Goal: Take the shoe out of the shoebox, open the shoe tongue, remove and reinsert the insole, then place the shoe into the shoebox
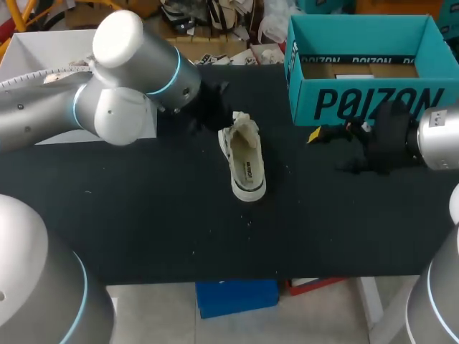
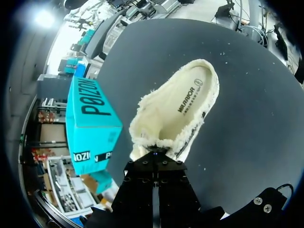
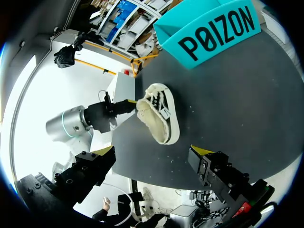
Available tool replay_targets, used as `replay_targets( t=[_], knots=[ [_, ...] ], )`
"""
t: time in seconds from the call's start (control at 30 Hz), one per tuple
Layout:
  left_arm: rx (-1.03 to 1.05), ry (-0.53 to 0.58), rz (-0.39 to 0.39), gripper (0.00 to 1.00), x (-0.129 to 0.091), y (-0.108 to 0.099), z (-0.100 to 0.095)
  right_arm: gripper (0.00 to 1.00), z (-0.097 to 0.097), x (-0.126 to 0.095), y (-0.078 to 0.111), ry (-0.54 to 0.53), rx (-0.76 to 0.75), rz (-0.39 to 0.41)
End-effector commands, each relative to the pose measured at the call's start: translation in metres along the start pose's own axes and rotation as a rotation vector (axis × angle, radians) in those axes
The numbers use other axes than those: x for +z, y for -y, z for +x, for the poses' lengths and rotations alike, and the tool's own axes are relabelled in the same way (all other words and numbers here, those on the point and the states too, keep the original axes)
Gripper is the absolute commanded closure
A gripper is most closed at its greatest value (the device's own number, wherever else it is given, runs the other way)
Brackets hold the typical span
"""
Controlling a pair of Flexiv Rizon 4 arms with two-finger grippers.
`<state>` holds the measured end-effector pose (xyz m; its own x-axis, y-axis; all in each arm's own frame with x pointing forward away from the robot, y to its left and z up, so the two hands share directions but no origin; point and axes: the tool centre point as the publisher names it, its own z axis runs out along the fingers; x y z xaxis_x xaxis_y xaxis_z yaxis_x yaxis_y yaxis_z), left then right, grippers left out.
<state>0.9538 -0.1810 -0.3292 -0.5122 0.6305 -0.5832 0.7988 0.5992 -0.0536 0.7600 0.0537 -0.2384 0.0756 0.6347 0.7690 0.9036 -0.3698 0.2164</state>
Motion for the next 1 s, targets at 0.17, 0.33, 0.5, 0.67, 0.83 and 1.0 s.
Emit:
replay_targets(
  t=[0.17, 0.33, 0.5, 0.67, 0.83, 1.0],
  knots=[
    [0.012, -0.014, 0.053, 1.00, 0.015, 0.014, 0.017, 0.00, 0.001, 0.001, 0.000, 0.001, 0.001, 0.000],
    [0.040, -0.046, 0.069, 1.00, 0.006, 0.024, 0.038, 0.00, 0.001, 0.001, 0.000, 0.001, 0.001, 0.000],
    [0.069, -0.049, 0.023, 1.00, -0.020, 0.017, 0.040, 0.00, 0.001, 0.001, 0.000, 0.001, 0.001, 0.000],
    [0.077, -0.034, -0.006, 1.00, -0.027, 0.009, 0.028, 0.00, 0.001, 0.001, 0.000, 0.001, 0.001, 0.000],
    [0.075, -0.027, -0.008, 1.00, -0.011, 0.005, 0.012, 0.00, 0.001, 0.001, 0.000, 0.001, 0.001, 0.000],
    [0.081, -0.035, 0.017, 1.00, 0.014, 0.011, 0.003, 0.00, 0.001, 0.001, 0.000, 0.001, 0.001, 0.000]
  ],
)
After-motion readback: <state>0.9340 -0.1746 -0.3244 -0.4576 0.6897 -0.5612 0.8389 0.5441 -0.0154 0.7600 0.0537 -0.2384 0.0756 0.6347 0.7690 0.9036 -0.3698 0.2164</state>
